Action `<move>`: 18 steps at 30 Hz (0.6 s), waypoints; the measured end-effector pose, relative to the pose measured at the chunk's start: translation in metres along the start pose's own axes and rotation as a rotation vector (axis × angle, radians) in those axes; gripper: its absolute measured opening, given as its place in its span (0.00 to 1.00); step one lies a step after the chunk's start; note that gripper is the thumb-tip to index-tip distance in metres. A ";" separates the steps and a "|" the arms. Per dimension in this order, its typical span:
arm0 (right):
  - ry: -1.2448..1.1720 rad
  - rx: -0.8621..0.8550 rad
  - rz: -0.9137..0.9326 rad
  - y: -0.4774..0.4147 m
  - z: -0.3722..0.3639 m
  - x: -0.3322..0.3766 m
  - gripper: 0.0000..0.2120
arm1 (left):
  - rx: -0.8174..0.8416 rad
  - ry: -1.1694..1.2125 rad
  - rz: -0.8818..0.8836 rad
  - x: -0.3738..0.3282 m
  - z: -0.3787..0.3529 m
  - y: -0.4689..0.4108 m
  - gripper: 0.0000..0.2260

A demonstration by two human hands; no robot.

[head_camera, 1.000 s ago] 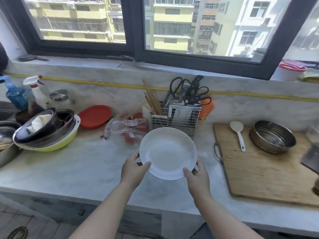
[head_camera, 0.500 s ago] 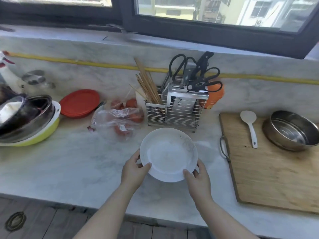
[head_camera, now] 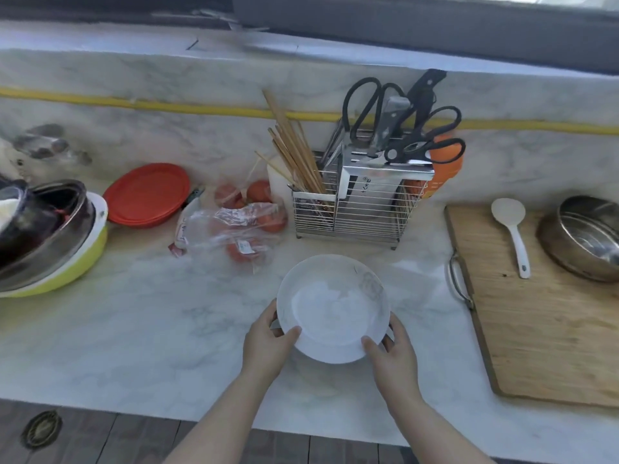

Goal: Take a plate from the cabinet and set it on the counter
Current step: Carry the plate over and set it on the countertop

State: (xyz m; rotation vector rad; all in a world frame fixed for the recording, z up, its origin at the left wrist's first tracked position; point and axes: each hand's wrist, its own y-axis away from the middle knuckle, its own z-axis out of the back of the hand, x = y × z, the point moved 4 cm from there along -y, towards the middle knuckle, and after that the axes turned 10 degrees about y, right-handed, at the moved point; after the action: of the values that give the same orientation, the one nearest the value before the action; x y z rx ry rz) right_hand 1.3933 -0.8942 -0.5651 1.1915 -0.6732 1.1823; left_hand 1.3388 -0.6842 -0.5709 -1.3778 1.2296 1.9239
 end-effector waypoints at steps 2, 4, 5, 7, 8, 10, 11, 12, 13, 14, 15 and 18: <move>0.003 -0.015 0.001 0.001 -0.002 -0.002 0.27 | 0.010 -0.005 0.002 0.004 0.000 0.000 0.25; -0.001 -0.029 -0.003 0.001 -0.004 -0.004 0.28 | 0.021 -0.012 0.005 0.006 0.000 -0.002 0.26; -0.003 -0.036 -0.007 0.002 -0.004 -0.005 0.28 | 0.026 -0.015 0.005 0.007 0.001 -0.003 0.27; -0.011 -0.046 -0.013 0.003 -0.005 -0.007 0.28 | 0.035 -0.026 0.007 0.009 0.001 -0.005 0.27; -0.011 -0.048 -0.015 0.004 -0.005 -0.008 0.27 | 0.039 -0.034 0.010 0.010 0.002 -0.005 0.28; -0.008 -0.052 -0.021 0.004 -0.007 -0.010 0.27 | 0.043 -0.042 0.014 0.014 0.003 -0.007 0.28; -0.007 -0.052 -0.021 0.005 -0.007 -0.011 0.27 | 0.043 -0.049 0.016 0.015 0.003 -0.007 0.28; -0.009 -0.052 -0.013 0.005 -0.008 -0.011 0.28 | 0.042 -0.056 0.020 0.016 0.003 -0.007 0.29; -0.012 -0.052 -0.007 0.005 -0.008 -0.011 0.28 | 0.043 -0.057 0.019 0.018 0.004 -0.008 0.29; -0.014 -0.051 -0.001 0.005 -0.008 -0.012 0.29 | 0.045 -0.060 0.021 0.019 0.004 -0.009 0.29; -0.015 -0.053 0.003 0.005 -0.009 -0.013 0.29 | 0.047 -0.065 0.021 0.020 0.004 -0.010 0.29; -0.019 -0.064 -0.007 0.006 -0.010 -0.016 0.28 | 0.048 -0.085 0.017 0.020 0.004 -0.009 0.29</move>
State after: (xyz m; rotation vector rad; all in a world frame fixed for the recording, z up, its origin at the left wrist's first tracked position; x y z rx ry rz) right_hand 1.3815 -0.8910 -0.5807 1.1518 -0.7152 1.1373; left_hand 1.3361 -0.6784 -0.5928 -1.2521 1.2425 1.9315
